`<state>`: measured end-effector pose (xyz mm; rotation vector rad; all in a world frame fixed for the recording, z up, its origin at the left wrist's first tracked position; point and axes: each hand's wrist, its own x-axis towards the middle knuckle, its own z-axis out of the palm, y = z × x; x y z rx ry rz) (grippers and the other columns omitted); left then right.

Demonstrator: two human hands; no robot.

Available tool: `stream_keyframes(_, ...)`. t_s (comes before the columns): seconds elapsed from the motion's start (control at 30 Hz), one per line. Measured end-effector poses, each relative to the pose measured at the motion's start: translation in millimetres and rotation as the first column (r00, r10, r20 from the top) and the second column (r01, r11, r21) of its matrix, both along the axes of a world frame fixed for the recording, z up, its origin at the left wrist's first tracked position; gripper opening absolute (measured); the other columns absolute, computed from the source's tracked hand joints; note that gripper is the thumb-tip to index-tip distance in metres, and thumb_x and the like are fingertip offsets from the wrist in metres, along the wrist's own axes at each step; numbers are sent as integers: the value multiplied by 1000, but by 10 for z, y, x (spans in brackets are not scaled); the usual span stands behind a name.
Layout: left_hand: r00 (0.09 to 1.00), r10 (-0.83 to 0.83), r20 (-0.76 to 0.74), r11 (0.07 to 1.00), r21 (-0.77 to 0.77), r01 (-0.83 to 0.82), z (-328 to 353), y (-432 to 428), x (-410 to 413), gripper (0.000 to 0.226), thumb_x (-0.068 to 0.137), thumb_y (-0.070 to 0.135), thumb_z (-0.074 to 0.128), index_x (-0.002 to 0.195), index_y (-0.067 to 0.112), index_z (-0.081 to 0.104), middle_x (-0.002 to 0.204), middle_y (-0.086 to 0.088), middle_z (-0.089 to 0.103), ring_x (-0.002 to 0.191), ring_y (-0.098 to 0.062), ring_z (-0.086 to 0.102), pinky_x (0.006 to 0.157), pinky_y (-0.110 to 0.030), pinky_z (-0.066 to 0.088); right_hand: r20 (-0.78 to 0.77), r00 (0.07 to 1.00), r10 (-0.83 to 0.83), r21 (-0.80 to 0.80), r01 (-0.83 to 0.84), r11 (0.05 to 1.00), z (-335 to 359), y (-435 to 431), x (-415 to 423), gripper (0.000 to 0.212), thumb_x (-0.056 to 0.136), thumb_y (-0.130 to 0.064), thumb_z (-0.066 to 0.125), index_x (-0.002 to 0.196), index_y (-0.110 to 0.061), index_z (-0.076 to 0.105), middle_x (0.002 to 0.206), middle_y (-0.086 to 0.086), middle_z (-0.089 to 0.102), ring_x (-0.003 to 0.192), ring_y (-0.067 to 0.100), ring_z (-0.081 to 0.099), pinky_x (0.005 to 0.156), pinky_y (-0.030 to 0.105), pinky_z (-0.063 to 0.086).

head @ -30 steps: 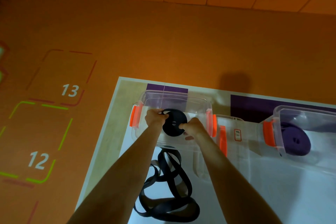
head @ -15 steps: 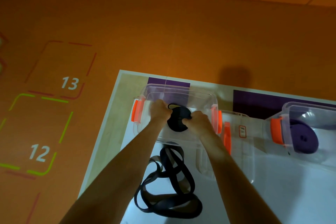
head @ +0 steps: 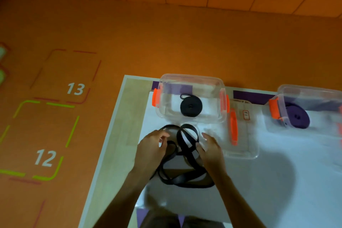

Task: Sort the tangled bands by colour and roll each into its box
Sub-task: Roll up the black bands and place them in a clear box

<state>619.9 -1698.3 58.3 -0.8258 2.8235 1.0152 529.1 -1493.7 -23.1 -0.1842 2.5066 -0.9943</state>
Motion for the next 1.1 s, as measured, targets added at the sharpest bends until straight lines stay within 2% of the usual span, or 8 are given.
stream_keyframes(0.13,987,-79,142,997,29,76,-195,102,358,24,104,19,56,119,28,73,118,6,73,105,-16,68,89,-32,54,45,997,-56,-6,57,998,-230,-246,-69,46,101,-29,66,144,-14,60,138,4,68,125,22,63,107,34,46)
stream_keyframes(0.23,983,-104,151,993,68,94,-258,89,477,28,105,19,57,129,27,68,125,3,71,114,-16,67,96,-32,54,-45,999,-5,2,5,1000,-213,-334,-91,11,97,-18,67,103,-19,76,95,1,75,82,16,66,77,32,53)
stream_keyframes(0.3,989,-104,106,992,85,95,-283,42,483,33,105,19,59,136,27,63,132,3,66,121,-17,63,102,-34,53,-147,988,38,23,-35,999,-148,-317,-64,22,95,-14,62,74,-21,62,68,0,61,63,16,54,61,31,42)
stream_keyframes(0.53,973,-194,-121,916,332,224,-223,127,191,73,99,33,72,161,35,34,161,12,44,146,-5,39,120,-27,37,-286,956,-68,-342,-36,939,585,32,181,30,91,-4,77,110,-27,73,101,-21,77,95,0,75,83,16,59)
stream_keyframes(0.7,905,-253,-342,858,353,373,13,105,52,30,95,24,76,124,23,69,121,23,71,116,4,63,99,-13,47,-242,956,-163,-489,24,872,1012,34,146,29,90,-1,77,105,-26,71,98,-14,77,93,9,77,77,26,64)
stream_keyframes(0.8,898,-170,-406,806,466,364,212,133,17,11,90,14,82,98,12,75,101,8,76,99,-10,72,90,-21,53,-220,955,-199,-546,49,837,1171,28,159,20,92,-2,75,103,-19,72,97,-7,77,91,14,79,75,32,66)
stream_keyframes(0.97,902,-63,-428,651,667,362,472,206,-54,11,88,-7,78,96,-7,70,119,-12,72,111,-21,70,98,-25,51,-187,952,-243,-618,78,783,1370,3,169,13,92,-13,73,105,-16,74,101,-7,78,94,17,79,76,36,67)
stream_keyframes(1.1,920,-3,-392,557,763,327,588,242,-44,10,93,5,78,95,3,68,98,-5,78,94,-18,75,82,-20,54,-194,949,-250,-631,75,772,1444,19,174,16,96,-8,69,112,-6,72,106,-3,77,97,20,79,78,42,67)
